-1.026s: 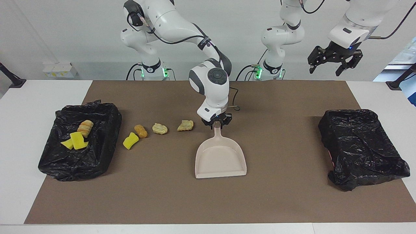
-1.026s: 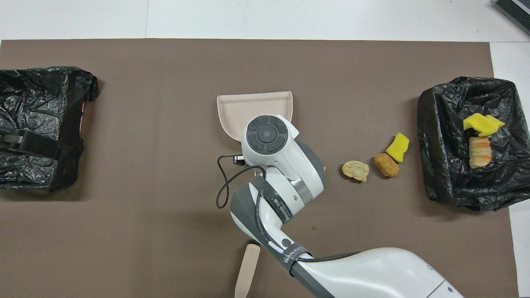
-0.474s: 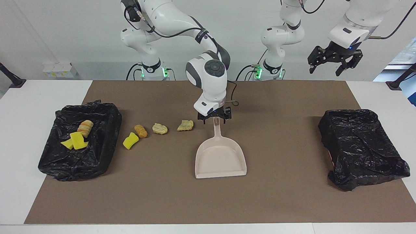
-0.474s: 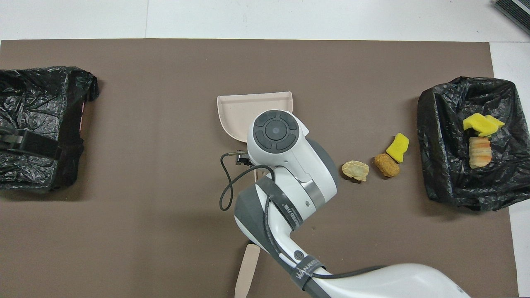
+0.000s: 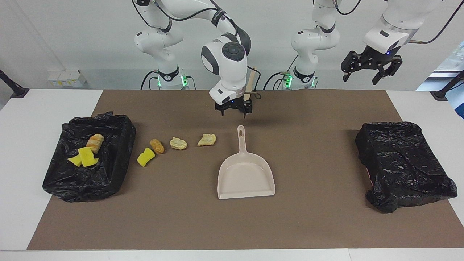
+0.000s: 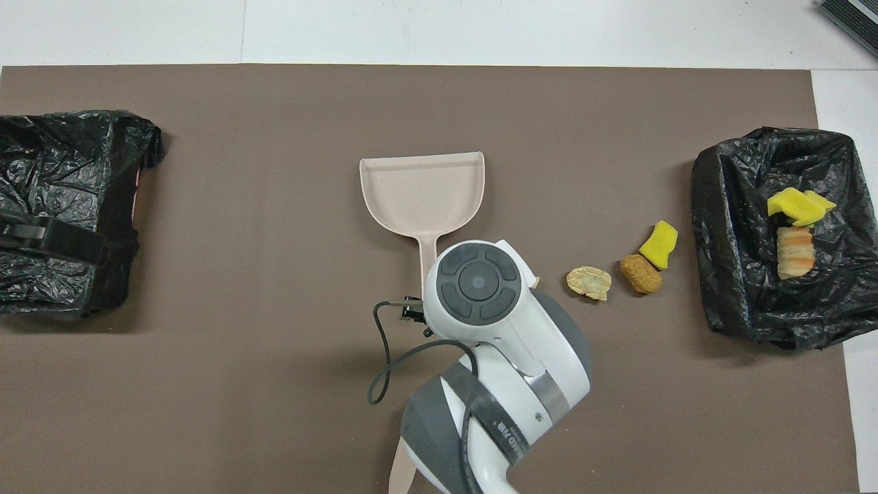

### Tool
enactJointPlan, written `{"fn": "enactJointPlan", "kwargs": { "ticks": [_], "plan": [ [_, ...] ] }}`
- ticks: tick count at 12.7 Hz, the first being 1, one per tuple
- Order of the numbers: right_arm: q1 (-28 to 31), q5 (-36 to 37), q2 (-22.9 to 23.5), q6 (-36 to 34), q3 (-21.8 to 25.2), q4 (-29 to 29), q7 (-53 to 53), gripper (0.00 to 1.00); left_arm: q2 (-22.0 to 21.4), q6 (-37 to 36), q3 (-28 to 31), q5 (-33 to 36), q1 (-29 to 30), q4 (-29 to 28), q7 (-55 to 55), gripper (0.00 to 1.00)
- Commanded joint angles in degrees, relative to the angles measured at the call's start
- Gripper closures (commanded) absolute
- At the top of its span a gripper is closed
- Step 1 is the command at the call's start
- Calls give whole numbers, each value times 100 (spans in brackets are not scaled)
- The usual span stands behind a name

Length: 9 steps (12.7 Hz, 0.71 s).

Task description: Sweep and dump trash in bin

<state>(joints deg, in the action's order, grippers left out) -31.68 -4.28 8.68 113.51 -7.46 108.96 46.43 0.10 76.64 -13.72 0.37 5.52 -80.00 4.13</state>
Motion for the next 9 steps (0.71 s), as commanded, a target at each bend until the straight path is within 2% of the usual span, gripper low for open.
{"fn": "enactJointPlan", "kwargs": {
  "ticks": [1,4,7,9],
  "plan": [
    [-382,-476,-647,250,8,931,226,0,-98,0,27,-81,20,-69,-52,0],
    [-970,-917,-1087,689,8,1609,786,0,-151,649,-78,-125,-190,-480,-219,0],
    [-1559,-926,-1088,778,8,1768,1665,0,-2,1429,-79,-125,-848,-963,-1078,0],
    [-1858,-1292,-1097,978,8,2031,1694,0,33,2098,-79,-125,-1182,-1437,-1527,0]
  ]
}}
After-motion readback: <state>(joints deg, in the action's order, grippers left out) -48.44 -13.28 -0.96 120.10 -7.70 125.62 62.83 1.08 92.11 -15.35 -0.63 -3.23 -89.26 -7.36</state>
